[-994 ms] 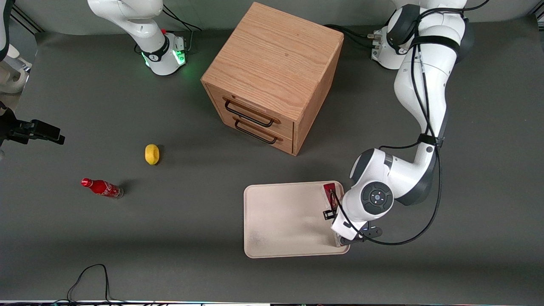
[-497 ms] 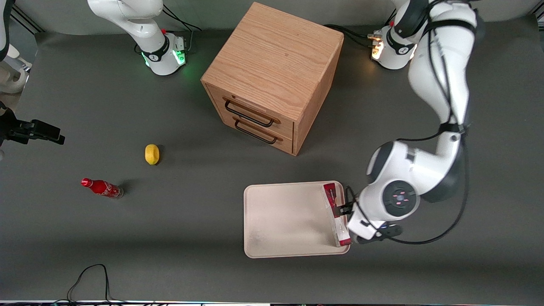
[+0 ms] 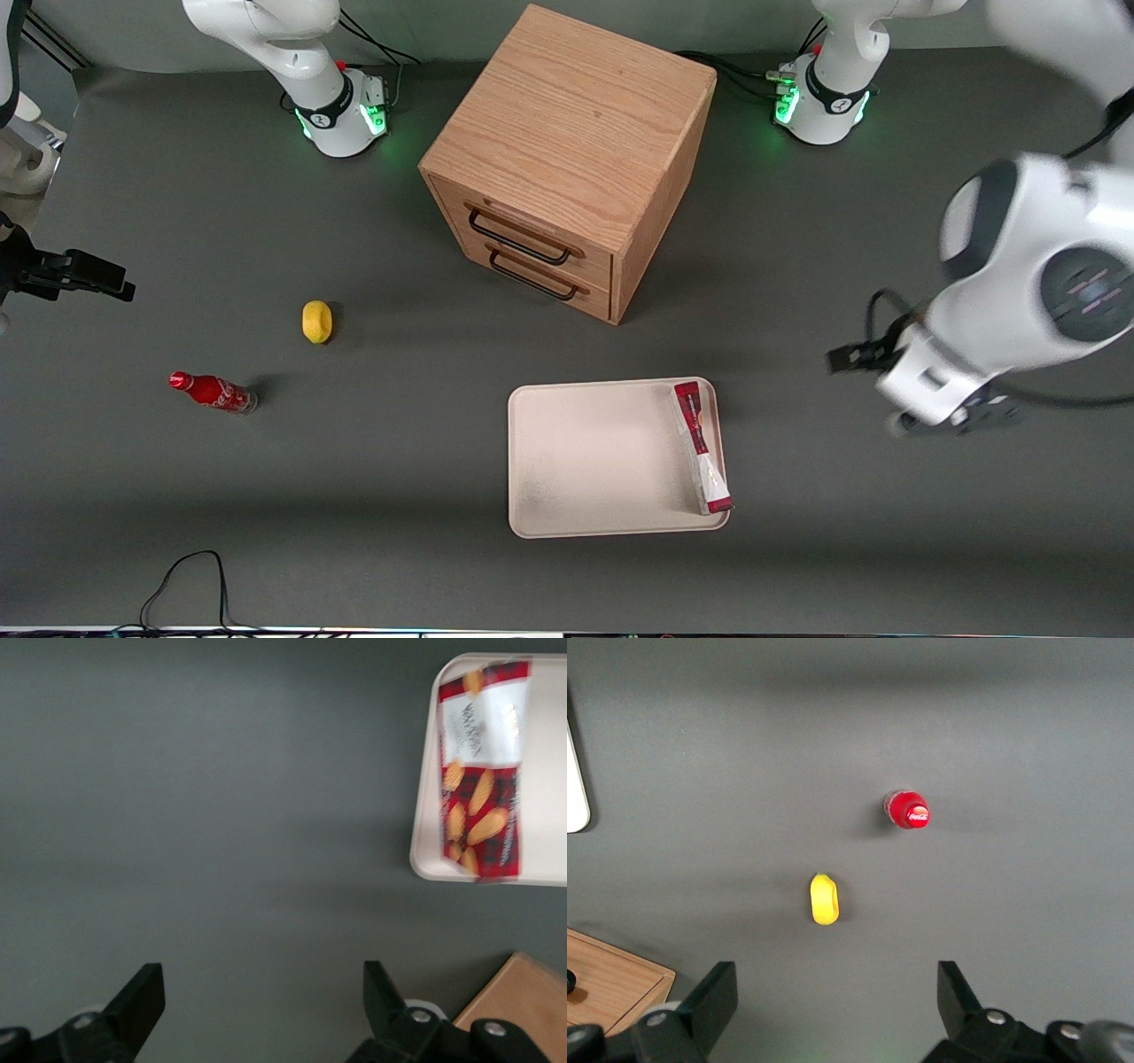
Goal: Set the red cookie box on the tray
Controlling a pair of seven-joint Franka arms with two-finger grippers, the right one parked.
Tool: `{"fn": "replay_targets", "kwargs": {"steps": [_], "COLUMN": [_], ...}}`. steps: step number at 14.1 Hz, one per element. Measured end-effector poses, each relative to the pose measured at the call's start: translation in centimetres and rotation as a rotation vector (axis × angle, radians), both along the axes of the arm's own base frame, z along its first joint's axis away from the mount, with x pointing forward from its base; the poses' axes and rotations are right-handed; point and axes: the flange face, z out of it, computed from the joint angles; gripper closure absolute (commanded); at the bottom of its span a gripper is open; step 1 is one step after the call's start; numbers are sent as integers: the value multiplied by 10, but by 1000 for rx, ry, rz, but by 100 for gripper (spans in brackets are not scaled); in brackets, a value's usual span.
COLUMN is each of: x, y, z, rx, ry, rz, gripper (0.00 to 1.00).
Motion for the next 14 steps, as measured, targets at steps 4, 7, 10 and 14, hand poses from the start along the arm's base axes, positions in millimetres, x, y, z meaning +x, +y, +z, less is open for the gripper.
{"fn": "replay_targets", "kwargs": {"steps": [4, 7, 10, 14], "x": [-68, -104, -114, -111], "y": [81, 108, 114, 116], "z": [49, 74, 89, 93], "rx": [15, 0, 1, 7], "ry": [-40, -57, -35, -33], "rz": [20, 30, 44, 52], "gripper": [0, 0, 0, 0]}}
